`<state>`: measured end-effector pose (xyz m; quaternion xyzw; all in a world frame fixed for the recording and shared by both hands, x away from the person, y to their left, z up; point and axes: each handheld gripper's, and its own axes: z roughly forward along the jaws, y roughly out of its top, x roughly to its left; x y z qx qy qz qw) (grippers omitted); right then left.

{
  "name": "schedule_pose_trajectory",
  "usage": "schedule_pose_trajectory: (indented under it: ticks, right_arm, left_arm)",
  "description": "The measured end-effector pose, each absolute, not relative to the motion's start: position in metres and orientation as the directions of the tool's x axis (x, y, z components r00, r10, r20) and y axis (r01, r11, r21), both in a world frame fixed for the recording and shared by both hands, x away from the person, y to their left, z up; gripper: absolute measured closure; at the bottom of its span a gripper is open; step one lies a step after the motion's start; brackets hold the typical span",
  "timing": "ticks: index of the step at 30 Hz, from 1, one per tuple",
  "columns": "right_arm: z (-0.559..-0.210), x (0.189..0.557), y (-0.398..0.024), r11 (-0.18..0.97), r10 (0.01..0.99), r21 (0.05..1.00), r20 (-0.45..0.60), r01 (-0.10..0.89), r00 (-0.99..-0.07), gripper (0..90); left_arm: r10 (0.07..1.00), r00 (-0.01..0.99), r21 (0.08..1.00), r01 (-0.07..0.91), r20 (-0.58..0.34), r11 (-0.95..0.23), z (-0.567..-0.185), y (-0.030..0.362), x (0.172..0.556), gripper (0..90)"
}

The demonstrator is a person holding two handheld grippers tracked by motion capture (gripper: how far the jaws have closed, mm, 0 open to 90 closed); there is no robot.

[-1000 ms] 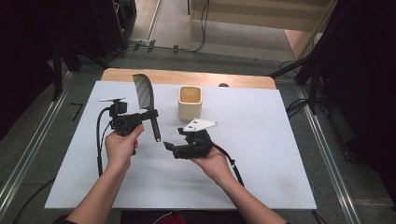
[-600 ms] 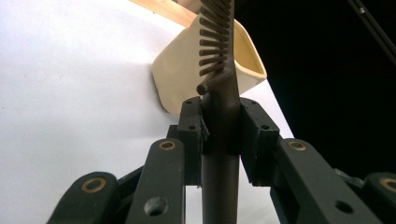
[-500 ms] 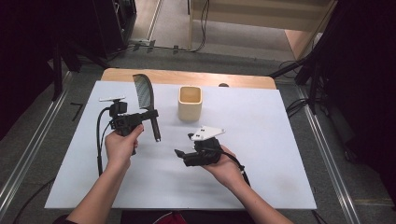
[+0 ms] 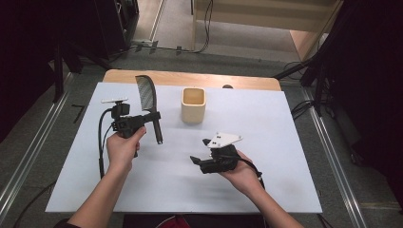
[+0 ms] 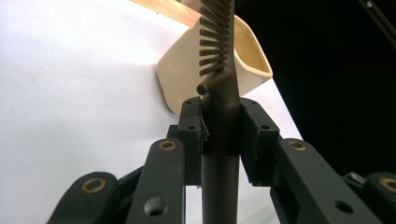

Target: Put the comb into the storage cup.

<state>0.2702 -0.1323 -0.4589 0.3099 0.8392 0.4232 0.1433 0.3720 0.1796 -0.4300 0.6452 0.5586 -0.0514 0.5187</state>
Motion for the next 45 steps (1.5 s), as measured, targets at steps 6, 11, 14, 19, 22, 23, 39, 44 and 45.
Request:
schedule_pose_trajectory:
  ticks: [6, 11, 14, 19, 22, 23, 39, 44, 45]
  right_arm:
    - [-0.460, 0.266, -0.144, 0.454, 0.636, 0.795, 0.026, 0.402, -0.771, 25.0]
    - [-0.462, 0.260, -0.161, 0.448, 0.651, 0.790, 0.034, 0.419, -0.759, 25.0]
    - [-0.462, 0.258, -0.168, 0.446, 0.657, 0.790, 0.029, 0.420, -0.753, 25.0]
    - [-0.462, 0.255, -0.178, 0.441, 0.662, 0.790, 0.034, 0.426, -0.749, 25.0]
    - [-0.464, 0.253, -0.185, 0.437, 0.664, 0.790, 0.040, 0.431, -0.746, 25.1]
    - [-0.466, 0.251, -0.190, 0.442, 0.665, 0.785, 0.037, 0.433, -0.746, 25.1]
    - [-0.476, 0.235, -0.216, 0.430, 0.691, 0.767, 0.059, 0.476, -0.720, 25.2]
    - [-0.477, 0.230, -0.223, 0.429, 0.701, 0.763, 0.058, 0.484, -0.711, 25.2]
    - [-0.477, 0.230, -0.224, 0.429, 0.700, 0.762, 0.058, 0.485, -0.712, 25.2]
  left_arm:
    - [0.664, 0.371, 0.610, 0.775, -0.649, 0.163, -0.430, 0.181, 0.373, 73.2]
    - [0.666, 0.372, 0.611, 0.775, -0.647, 0.162, -0.431, 0.182, 0.374, 73.2]
    - [0.663, 0.373, 0.612, 0.774, -0.649, 0.163, -0.431, 0.182, 0.374, 73.2]
    - [0.660, 0.377, 0.618, 0.767, -0.650, 0.171, -0.430, 0.183, 0.375, 73.2]
    - [0.660, 0.380, 0.620, 0.767, -0.648, 0.167, -0.431, 0.183, 0.375, 73.2]
    - [0.663, 0.387, 0.625, 0.765, -0.641, 0.157, -0.431, 0.182, 0.376, 73.2]
    - [0.656, 0.449, 0.674, 0.728, -0.606, 0.124, -0.424, 0.175, 0.378, 73.2]
    - [0.648, 0.456, 0.676, 0.727, -0.609, 0.123, -0.421, 0.175, 0.380, 73.1]
    - [0.647, 0.455, 0.675, 0.726, -0.611, 0.126, -0.421, 0.175, 0.381, 73.1]
